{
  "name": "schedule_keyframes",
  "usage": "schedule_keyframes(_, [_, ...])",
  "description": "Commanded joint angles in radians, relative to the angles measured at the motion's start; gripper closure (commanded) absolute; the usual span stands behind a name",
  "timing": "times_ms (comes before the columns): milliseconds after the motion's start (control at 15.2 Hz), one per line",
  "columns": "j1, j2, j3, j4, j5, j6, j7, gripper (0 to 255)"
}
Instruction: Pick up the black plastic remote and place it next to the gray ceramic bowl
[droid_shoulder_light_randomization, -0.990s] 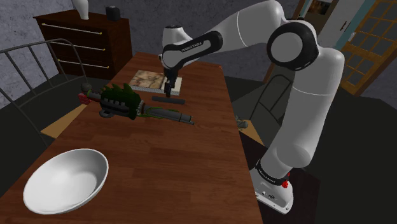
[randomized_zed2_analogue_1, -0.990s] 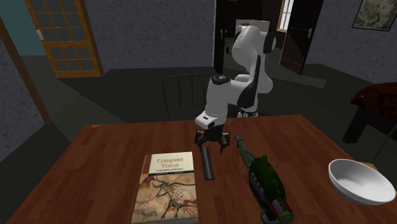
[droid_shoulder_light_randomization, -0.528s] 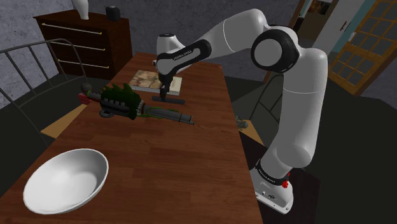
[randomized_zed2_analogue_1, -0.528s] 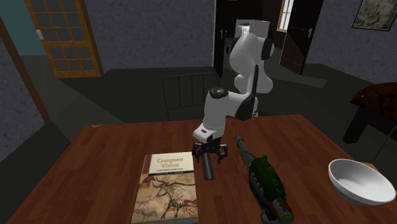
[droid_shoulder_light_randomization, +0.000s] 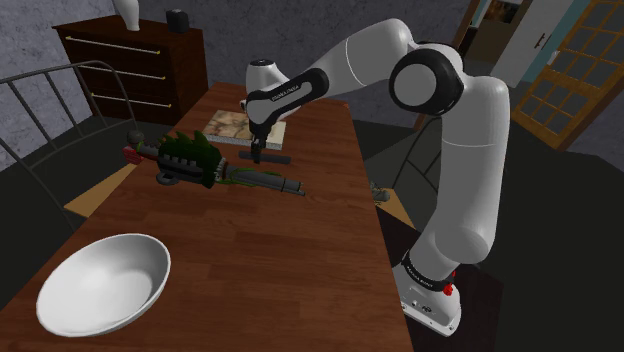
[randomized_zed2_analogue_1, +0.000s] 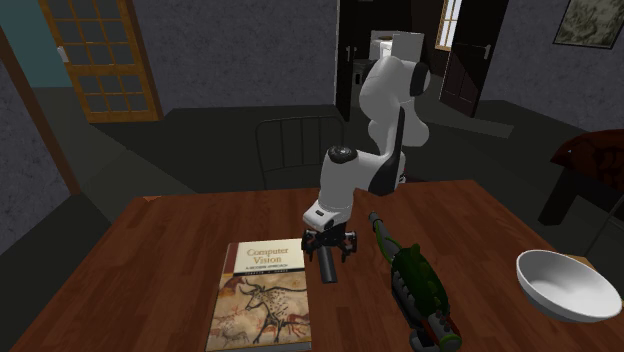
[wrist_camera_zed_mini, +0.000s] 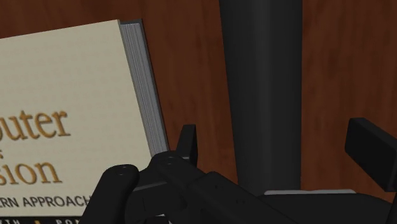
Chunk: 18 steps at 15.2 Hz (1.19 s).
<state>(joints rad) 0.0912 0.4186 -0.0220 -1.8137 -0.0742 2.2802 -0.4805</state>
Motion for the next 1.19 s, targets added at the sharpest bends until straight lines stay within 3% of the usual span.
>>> schedule_keyframes(0, [0.0,0.0,0.0,0.0,0.0,0.0,0.0,0])
schedule_keyframes(66, [0.0,0.0,0.0,0.0,0.0,0.0,0.0,0])
schedule_keyframes(132, [0.0,0.0,0.0,0.0,0.0,0.0,0.0,255])
schedule_keyframes(726, [0.0,0.0,0.0,0.0,0.0,0.0,0.0,255])
schedule_keyframes(1122, [0.0,-0.041,0.001,0.025,0.002,-0.065,-0.005,255])
